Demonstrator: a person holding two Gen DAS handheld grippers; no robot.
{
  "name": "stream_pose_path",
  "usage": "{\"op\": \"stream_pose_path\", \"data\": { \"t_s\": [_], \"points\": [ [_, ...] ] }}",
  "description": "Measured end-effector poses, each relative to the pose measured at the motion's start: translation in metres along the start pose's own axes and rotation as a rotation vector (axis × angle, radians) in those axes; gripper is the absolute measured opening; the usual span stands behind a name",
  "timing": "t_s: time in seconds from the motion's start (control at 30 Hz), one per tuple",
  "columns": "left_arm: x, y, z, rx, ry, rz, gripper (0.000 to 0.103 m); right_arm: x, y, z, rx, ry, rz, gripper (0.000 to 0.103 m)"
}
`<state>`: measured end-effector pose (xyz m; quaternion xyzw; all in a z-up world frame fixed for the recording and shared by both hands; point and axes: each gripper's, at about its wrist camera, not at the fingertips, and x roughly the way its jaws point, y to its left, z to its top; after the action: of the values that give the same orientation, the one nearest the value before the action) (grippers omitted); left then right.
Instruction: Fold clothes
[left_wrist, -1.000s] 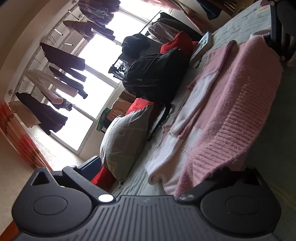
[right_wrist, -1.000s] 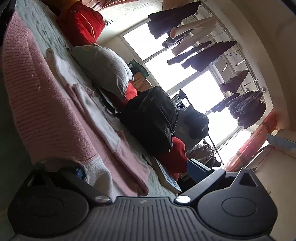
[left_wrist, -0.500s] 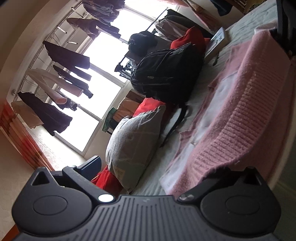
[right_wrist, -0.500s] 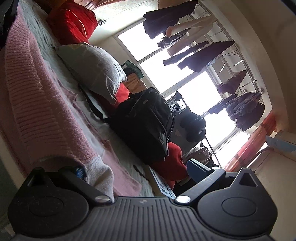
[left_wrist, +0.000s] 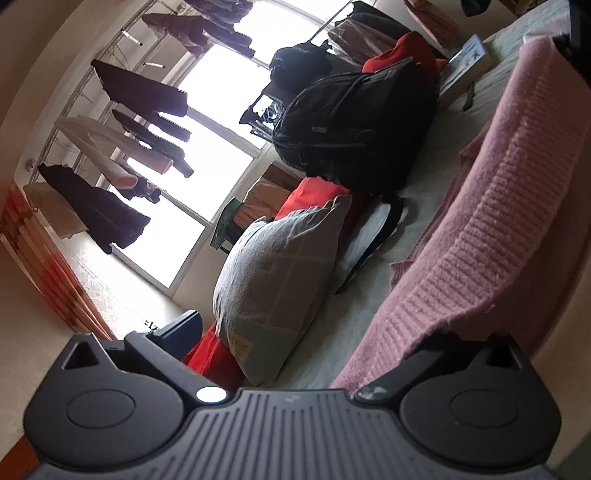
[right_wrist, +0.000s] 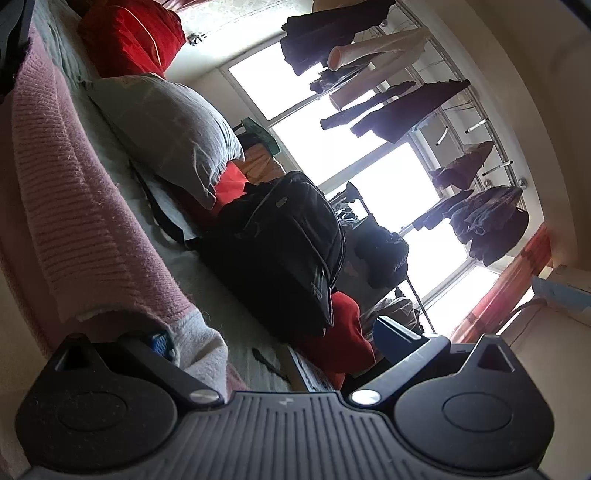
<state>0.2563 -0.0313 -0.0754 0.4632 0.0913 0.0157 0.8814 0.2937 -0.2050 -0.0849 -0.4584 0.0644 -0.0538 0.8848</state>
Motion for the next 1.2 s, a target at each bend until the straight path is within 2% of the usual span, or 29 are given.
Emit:
{"op": "stream_pose_path", "data": {
  "t_s": [0.3, 0.5, 0.67, 0.83, 1.0, 1.1, 1.2],
  "points": [
    [0.050, -0.003, -0.006, -0.034, 0.050, -0.027, 0.103, 0.052, 0.012, 0.008, -0.024, 0.004, 0.033, 0.103],
    [0.078, -0.014, -0.015, -0.059, 0.106, -0.083, 0.103, 0.081, 0.032, 0.002, -0.052, 0.046, 0.122, 0.103],
    [0.091, -0.015, -0.019, -0.072, 0.146, -0.154, 0.102, 0.086, 0.032, 0.001, -0.009, 0.081, 0.189, 0.103],
    [0.069, -0.001, -0.015, -0.076, 0.116, -0.174, 0.102, 0.067, 0.008, 0.004, 0.059, 0.101, 0.280, 0.103],
    [0.044, 0.012, -0.011, -0.076, 0.092, -0.200, 0.102, 0.035, -0.031, 0.004, 0.188, 0.095, 0.391, 0.103],
    [0.022, 0.018, -0.008, -0.111, 0.077, -0.275, 0.102, 0.010, -0.054, -0.001, 0.255, 0.087, 0.474, 0.103],
    [-0.001, 0.021, -0.005, -0.146, 0.071, -0.399, 0.102, -0.012, -0.063, -0.013, 0.250, 0.085, 0.549, 0.103]
  ]
}}
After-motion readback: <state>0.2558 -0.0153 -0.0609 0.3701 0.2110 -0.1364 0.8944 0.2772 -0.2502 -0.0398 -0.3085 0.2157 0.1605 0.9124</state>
